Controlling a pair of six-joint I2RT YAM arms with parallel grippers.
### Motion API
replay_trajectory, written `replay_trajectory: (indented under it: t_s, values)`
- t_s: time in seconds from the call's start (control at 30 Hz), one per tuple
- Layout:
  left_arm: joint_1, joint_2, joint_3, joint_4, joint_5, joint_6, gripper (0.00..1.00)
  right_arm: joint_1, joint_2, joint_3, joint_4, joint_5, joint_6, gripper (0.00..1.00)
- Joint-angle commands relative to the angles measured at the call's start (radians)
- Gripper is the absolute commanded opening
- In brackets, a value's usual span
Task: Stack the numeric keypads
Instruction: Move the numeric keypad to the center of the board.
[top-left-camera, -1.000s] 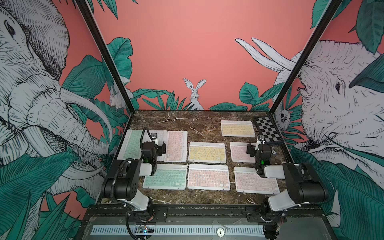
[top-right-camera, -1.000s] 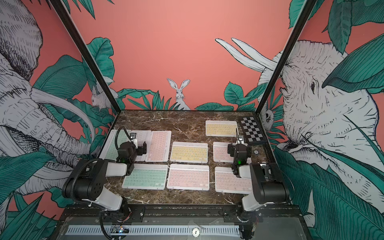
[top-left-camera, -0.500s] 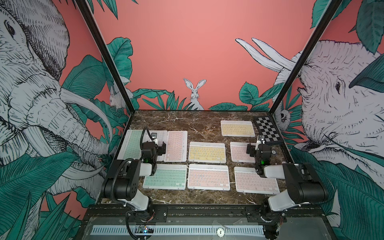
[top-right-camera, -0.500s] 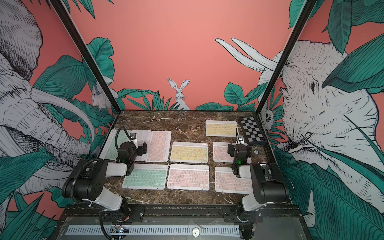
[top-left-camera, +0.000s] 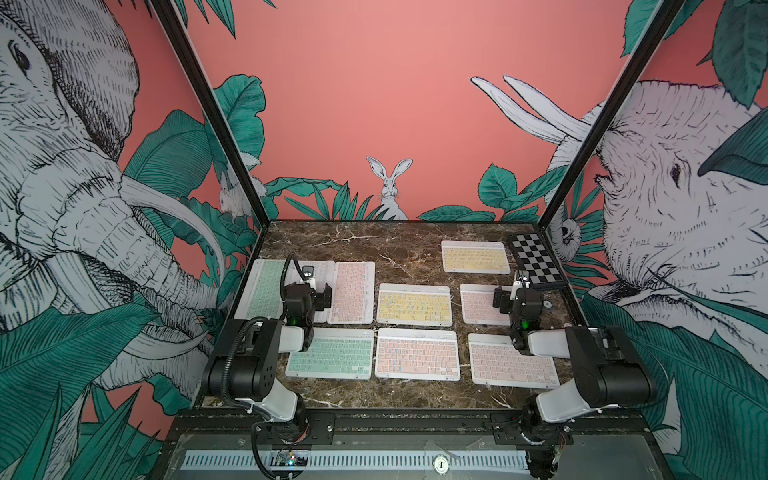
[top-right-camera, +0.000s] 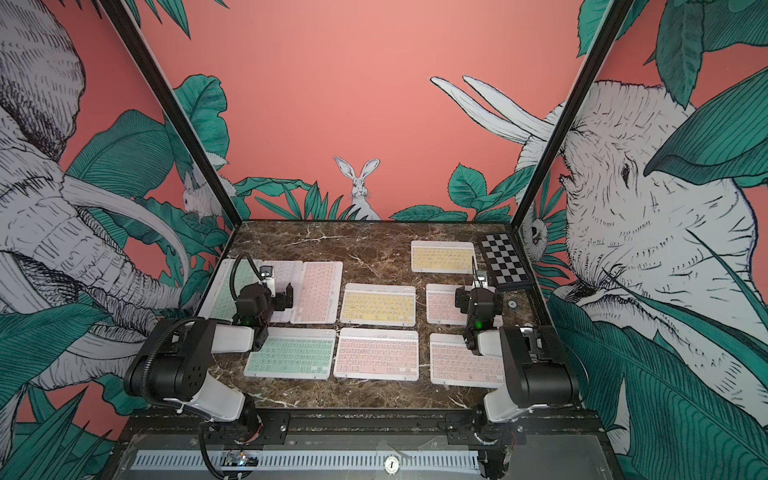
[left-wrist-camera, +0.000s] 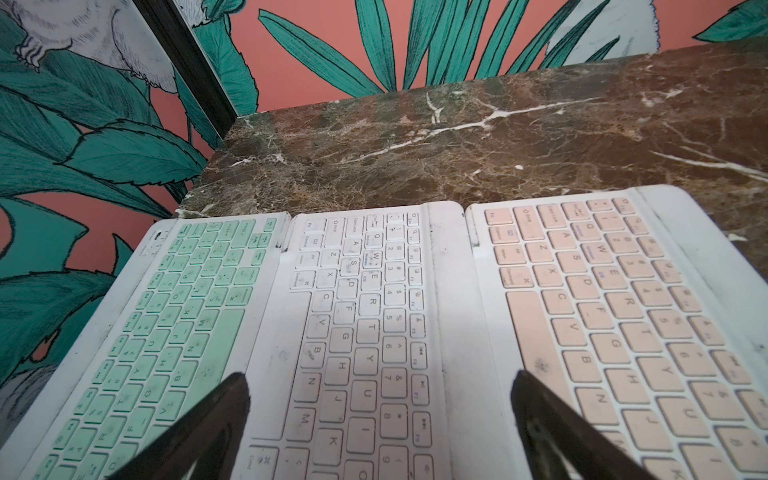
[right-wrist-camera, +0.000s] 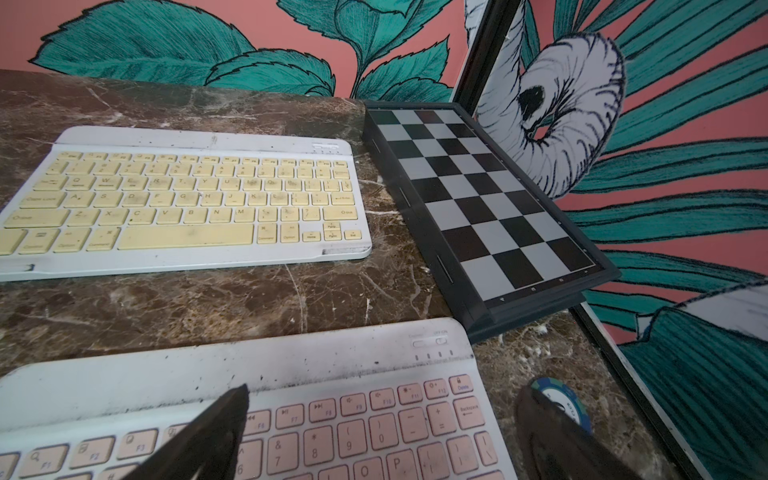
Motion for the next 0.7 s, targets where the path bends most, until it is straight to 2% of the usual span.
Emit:
replay_trajectory:
  t_s: [0.0,0.4,0.43,0.47,0.53,0.6,0.67]
  values:
    - [0.005,-0.002,0.017,0.016,0.006,0.012,1.0,0.003,0.008,0.02,0.026,0.002,-0.008,0.99]
    - [0.01,-0.004,0.017,0.024,0.013,0.011,0.99,0.001,0.01,0.023,0.022,-0.006,-0.009,0.99]
    - [0.009,-0.021,0.031,0.0,-0.016,0.011,0.94,0.002,0.007,0.02,0.026,-0.005,-0.009,0.99]
    - [0.007,-0.067,0.061,-0.106,-0.055,0.0,0.86,0.002,0.005,0.023,0.037,0.002,-0.01,0.99]
    - [0.006,-0.179,0.153,-0.359,-0.129,-0.043,0.81,0.003,-0.069,0.077,-0.14,0.0,-0.007,0.95]
    - [0.005,-0.239,0.179,-0.393,-0.117,-0.079,0.8,0.003,-0.158,0.181,-0.422,-0.002,0.022,0.89]
    - [-0.022,-0.271,0.233,-0.469,-0.105,-0.11,0.77,0.005,-0.209,0.246,-0.555,-0.037,0.061,0.85]
